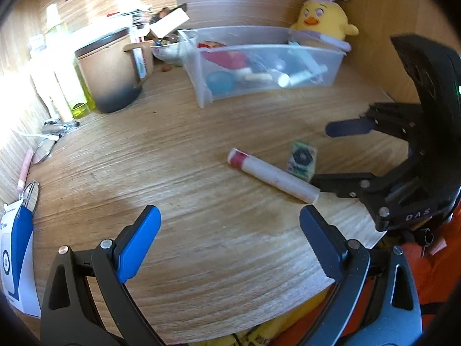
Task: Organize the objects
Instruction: 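Withdraw both tools from the box toward the white lip balm and square packet, then grasp the square packet with the right tool while the left grasps the white lip balm, then carry the packet and lip balm into the clear box and open both tools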
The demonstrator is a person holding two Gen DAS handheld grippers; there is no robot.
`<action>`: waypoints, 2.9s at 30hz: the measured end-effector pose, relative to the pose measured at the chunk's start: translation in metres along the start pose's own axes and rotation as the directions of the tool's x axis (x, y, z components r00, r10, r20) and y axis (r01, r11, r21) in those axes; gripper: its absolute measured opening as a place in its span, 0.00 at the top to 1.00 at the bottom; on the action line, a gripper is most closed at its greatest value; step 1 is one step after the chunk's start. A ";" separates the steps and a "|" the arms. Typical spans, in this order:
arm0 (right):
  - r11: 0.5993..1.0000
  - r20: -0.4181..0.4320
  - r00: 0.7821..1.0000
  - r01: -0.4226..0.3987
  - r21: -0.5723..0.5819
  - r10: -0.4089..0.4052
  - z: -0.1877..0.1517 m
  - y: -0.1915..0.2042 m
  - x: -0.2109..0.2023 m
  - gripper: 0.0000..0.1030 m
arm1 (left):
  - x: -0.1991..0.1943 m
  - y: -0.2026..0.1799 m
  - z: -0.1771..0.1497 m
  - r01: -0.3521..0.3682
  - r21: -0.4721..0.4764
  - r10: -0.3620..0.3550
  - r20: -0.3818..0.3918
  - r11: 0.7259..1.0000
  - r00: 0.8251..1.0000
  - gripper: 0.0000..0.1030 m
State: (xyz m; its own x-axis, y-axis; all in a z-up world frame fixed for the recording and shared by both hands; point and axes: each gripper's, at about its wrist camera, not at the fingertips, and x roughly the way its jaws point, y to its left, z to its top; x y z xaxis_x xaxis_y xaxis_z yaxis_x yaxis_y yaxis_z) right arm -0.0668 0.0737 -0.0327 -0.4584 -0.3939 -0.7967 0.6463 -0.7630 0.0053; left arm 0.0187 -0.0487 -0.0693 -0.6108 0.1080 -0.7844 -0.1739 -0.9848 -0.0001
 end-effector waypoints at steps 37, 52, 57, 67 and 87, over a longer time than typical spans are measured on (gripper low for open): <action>0.990 0.058 0.998 0.015 0.137 -0.023 0.000 -0.048 -0.014 0.70 | 0.072 -0.007 0.073 0.099 0.108 -0.084 -0.138 0.989 0.987 0.06; 0.983 0.095 0.995 0.015 0.185 -0.033 0.010 -0.070 -0.018 0.70 | 0.045 0.000 0.075 0.071 0.027 -0.070 -0.026 0.997 0.997 0.18; 0.979 0.134 0.989 0.027 0.202 -0.055 0.017 -0.077 -0.028 0.70 | 0.026 -0.004 0.093 0.055 0.031 -0.057 0.066 0.998 0.996 0.18; 0.968 0.240 0.963 0.064 0.242 -0.123 0.035 -0.101 -0.062 0.70 | 0.010 -0.018 0.133 0.010 0.026 -0.014 0.183 1.000 0.983 0.18; 0.932 0.234 0.948 0.130 0.337 -0.217 0.073 -0.167 -0.055 0.70 | 0.054 -0.020 0.192 0.032 -0.022 -0.028 0.173 0.999 0.984 0.18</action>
State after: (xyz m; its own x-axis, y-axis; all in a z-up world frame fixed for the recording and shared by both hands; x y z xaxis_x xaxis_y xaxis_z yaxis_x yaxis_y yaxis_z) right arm -0.1939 0.1860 0.0541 -0.7177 -0.3277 -0.6145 0.3371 -0.9356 0.1052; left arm -0.1593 0.0027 0.0077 -0.7302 0.1574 -0.6648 -0.1765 -0.9835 -0.0390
